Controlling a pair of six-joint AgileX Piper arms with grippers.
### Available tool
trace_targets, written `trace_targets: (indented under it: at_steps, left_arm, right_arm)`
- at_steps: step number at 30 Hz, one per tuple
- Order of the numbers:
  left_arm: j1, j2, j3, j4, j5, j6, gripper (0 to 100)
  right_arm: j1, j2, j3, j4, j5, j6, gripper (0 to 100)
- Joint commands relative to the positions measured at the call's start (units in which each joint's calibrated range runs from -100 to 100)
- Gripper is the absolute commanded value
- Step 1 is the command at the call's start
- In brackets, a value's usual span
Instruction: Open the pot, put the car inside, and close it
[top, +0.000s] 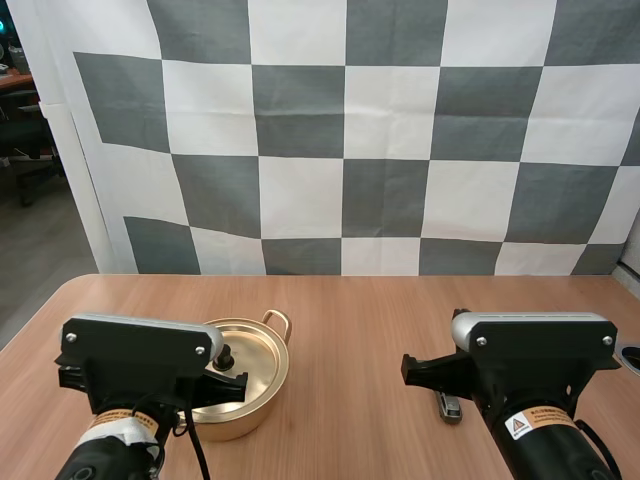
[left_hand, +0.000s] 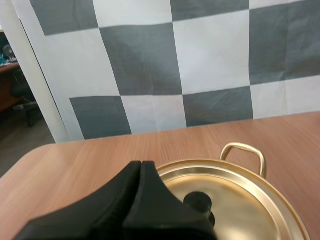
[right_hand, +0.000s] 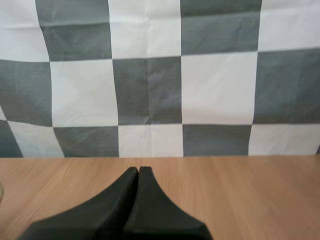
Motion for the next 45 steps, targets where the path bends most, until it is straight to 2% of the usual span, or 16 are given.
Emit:
trace_targets:
  at_steps: [1,4,7,8,10,14,17,21,26,29,32,35,41,45]
  left_arm:
    - [-0.04,0.0,0.0,0.72,-7.71,0.06,0]
    - [-0.04,0.0,0.0,4.5,-7.96,1.54,0]
    - [-0.04,0.0,0.0,6.49,-9.64,9.56,0]
    - [-0.04,0.0,-0.14,6.49,-9.65,14.05,0]
    - [-0.04,0.0,-2.47,6.36,-9.08,18.61,0]
    - [-0.04,0.0,-11.14,0.71,-8.07,15.73,0]
    - [-0.04,1.04,-21.39,-4.15,-2.94,15.16,0]
    - [-0.04,11.08,-40.54,-10.08,25.0,11.42,0]
    - [-0.04,29.44,-67.0,-10.85,60.12,5.46,0]
    - [-0.04,39.28,-79.79,-10.85,75.61,5.18,0]
    - [-0.04,47.38,-88.69,-10.85,75.61,5.18,0]
    - [-0.04,54.04,-91.5,-9.9,75.61,5.18,0]
    - [-0.04,62.55,-86.41,-2.72,75.61,5.18,0]
    - [-0.04,63.79,-79.69,-2.18,75.61,5.18,0]
  right_arm:
    - [0.01,0.0,0.0,-25.02,-15.0,-0.02,0]
    - [0.01,0.0,0.0,-31.59,-13.43,-0.34,0]
    - [0.01,0.0,0.0,-41.26,-12.65,-0.34,0]
    - [0.01,0.0,-0.61,-41.3,-11.0,0.37,0]
    - [0.01,0.0,-4.43,-37.72,-6.32,2.0,0]
    - [0.01,2.05,-17.35,-26.61,9.46,3.79,0]
    - [0.01,8.78,-27.78,-24.34,19.74,3.79,0]
    - [0.01,22.38,-45.59,-23.3,38.19,3.79,0]
    - [0.01,39.66,-69.07,-20.65,67.27,3.79,0]
    - [0.01,46.71,-77.45,-20.65,79.02,3.79,0]
    - [0.01,51.02,-79.97,-19.96,81.67,3.19,0]
    - [0.01,52.91,-79.08,-19.03,81.67,3.04,0]
    - [0.01,53.65,-74.55,-17.27,81.67,2.15,0]
    - [0.01,52.79,-72.03,-17.62,81.67,1.52,0]
